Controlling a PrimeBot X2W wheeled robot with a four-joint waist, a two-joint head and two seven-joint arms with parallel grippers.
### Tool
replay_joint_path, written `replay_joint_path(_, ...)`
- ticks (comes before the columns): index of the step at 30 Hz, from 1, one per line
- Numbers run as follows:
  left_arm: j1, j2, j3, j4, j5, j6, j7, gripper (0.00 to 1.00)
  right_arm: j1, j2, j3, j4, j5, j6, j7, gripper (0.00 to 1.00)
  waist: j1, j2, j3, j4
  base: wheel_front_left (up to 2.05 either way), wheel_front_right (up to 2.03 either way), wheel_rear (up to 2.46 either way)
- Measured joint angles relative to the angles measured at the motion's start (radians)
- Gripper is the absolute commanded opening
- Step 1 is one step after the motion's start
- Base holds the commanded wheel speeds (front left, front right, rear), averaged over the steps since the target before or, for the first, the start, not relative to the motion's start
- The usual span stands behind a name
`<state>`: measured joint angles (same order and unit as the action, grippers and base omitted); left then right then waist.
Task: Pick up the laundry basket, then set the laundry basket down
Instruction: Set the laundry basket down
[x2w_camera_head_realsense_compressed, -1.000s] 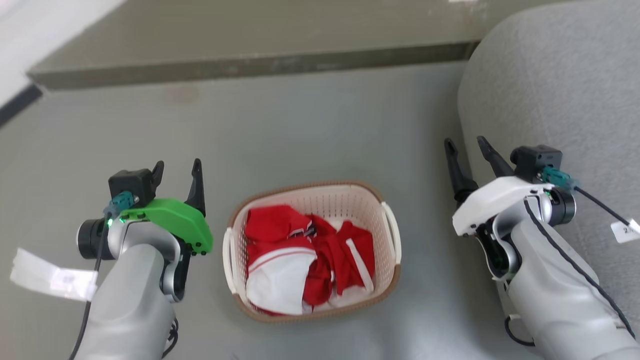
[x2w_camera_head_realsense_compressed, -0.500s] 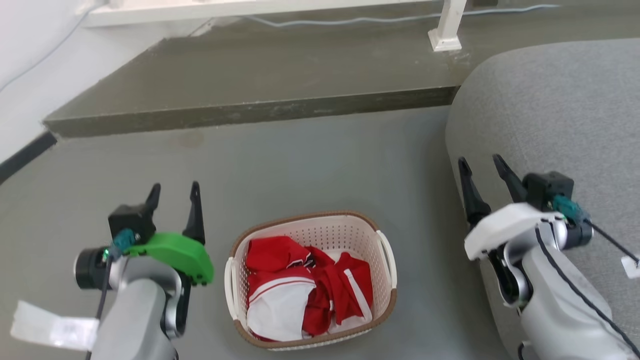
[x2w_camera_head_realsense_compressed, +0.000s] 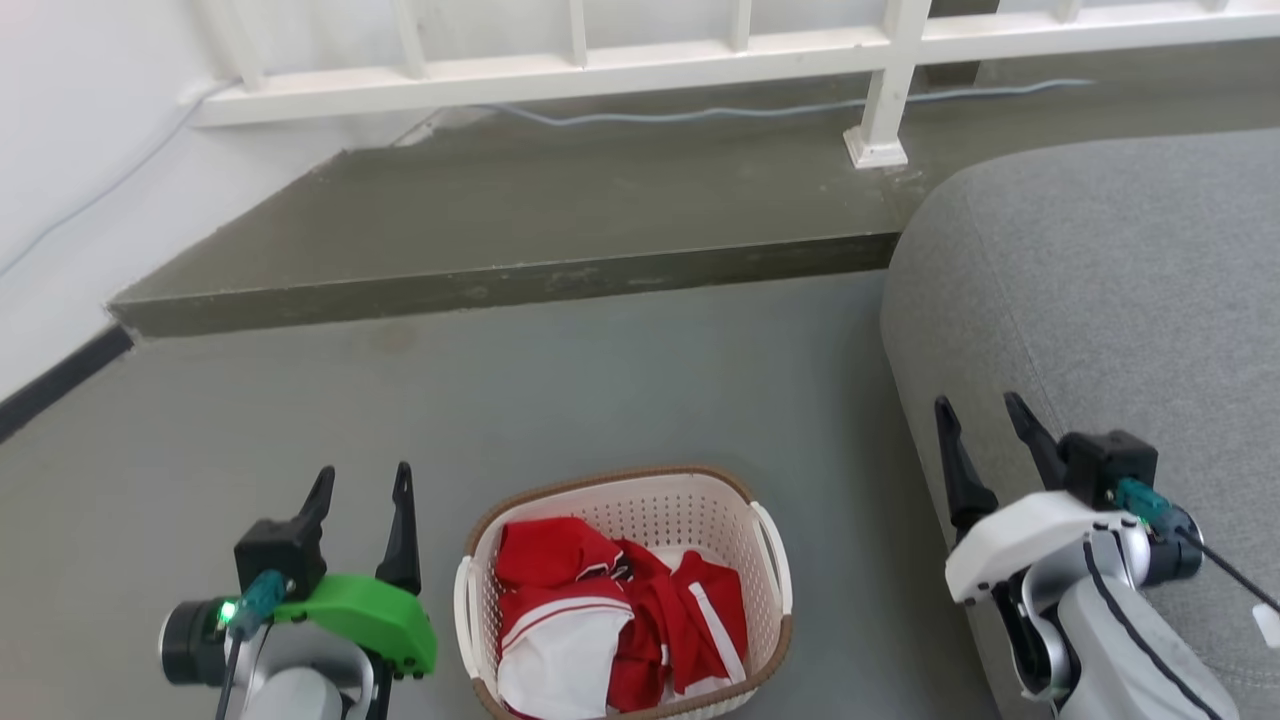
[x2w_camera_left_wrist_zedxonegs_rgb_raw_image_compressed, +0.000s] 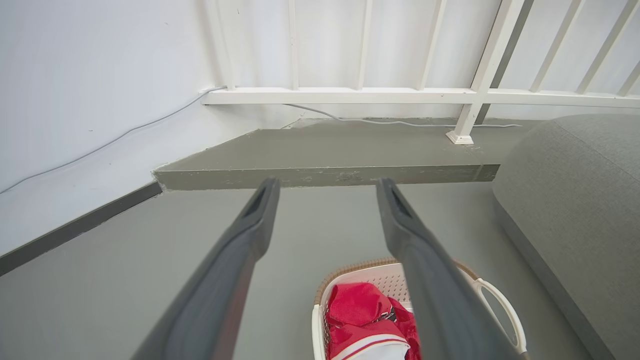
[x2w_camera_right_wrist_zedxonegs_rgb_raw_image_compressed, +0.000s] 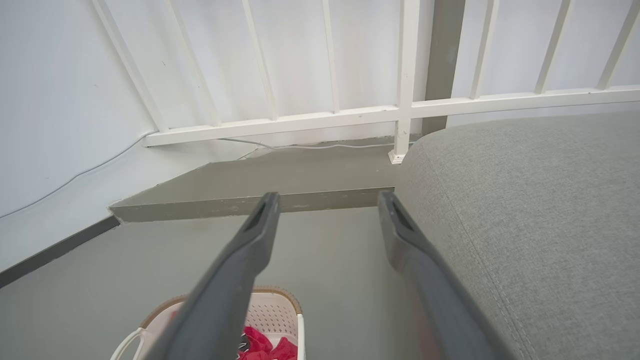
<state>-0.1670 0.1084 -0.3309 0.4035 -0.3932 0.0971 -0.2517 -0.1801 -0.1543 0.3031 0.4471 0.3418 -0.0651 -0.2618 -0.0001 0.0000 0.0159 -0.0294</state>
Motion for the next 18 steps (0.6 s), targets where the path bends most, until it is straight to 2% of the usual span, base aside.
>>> replay_joint_path(10, 0.097, 0.001, 0.024, -0.087, 0.038, 0.009, 0.000, 1.00, 0.070, 0.006, -0.013, -0.062, -0.018, -0.016, 0.000, 1.00, 0.0000, 0.0000, -0.023, 0.002, 0.00, 0.00, 0.00)
replay_joint_path(18, 0.146, 0.000, 0.039, -0.142, 0.055, 0.010, 0.000, 1.00, 0.116, 0.013, -0.015, -0.097, -0.037, -0.017, 0.000, 1.00, 0.0000, 0.0000, -0.028, 0.002, 0.00, 0.00, 0.00)
